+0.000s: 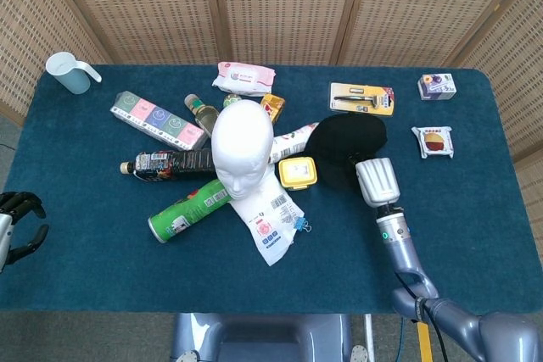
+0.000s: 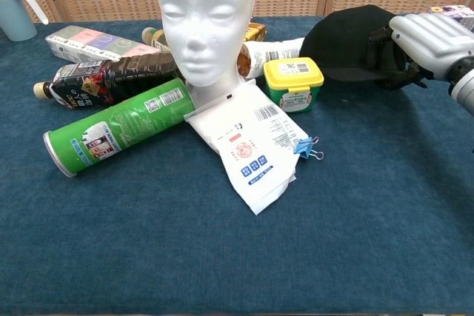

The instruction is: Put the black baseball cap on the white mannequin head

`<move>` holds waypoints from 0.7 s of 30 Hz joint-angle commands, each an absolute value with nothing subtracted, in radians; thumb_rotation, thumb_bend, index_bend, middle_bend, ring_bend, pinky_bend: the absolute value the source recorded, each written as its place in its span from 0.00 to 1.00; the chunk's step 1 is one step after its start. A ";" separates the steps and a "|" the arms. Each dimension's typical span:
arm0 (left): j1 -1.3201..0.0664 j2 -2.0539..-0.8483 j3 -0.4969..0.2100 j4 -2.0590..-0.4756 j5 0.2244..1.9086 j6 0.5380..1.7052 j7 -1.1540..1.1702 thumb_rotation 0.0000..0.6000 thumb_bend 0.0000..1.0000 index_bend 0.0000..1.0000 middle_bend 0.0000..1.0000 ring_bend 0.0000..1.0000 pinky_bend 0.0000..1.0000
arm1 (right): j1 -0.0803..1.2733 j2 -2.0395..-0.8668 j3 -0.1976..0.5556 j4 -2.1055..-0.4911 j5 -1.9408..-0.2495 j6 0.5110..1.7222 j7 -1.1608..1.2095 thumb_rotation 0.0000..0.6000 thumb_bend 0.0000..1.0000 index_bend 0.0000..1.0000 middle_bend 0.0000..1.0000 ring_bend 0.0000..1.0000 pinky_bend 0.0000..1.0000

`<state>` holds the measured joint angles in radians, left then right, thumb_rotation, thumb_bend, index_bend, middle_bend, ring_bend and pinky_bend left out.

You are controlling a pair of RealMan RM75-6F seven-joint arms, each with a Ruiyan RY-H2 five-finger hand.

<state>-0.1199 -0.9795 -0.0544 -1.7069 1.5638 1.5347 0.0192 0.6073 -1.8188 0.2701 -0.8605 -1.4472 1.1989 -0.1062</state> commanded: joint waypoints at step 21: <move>-0.115 -0.993 -0.061 -1.683 1.556 1.542 0.002 1.00 0.32 0.50 0.40 0.32 0.33 | 0.590 -1.754 0.276 -0.990 -1.480 1.379 -0.016 1.00 0.43 0.65 0.59 0.73 0.86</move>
